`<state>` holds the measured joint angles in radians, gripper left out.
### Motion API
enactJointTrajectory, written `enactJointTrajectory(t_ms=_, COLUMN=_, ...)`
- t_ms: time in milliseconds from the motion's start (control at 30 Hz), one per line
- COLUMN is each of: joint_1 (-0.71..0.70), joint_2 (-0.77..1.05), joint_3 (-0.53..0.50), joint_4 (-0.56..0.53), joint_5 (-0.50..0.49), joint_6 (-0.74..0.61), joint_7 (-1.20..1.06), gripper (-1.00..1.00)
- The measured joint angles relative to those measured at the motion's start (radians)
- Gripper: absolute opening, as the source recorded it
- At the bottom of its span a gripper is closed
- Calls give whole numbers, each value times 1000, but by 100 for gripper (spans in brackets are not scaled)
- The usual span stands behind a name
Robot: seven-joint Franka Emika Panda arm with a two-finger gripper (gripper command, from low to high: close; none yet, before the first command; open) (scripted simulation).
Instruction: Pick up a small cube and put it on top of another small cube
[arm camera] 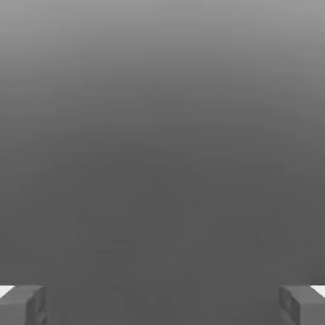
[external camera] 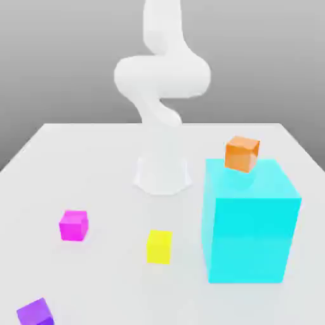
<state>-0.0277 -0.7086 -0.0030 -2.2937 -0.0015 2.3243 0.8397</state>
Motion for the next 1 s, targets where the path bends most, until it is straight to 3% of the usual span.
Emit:
enactJointTrajectory(t_ms=567, joint_1=-158, joint_2=622, joint_3=-62, joint_4=43, joint_5=1, joint_6=165, joint_7=262, gripper=0)
enactJointTrajectory(t_ms=1000, joint_1=-256, joint_2=1097, joint_3=-113, joint_4=77, joint_5=90, joint_6=294, joint_7=395, gripper=0)
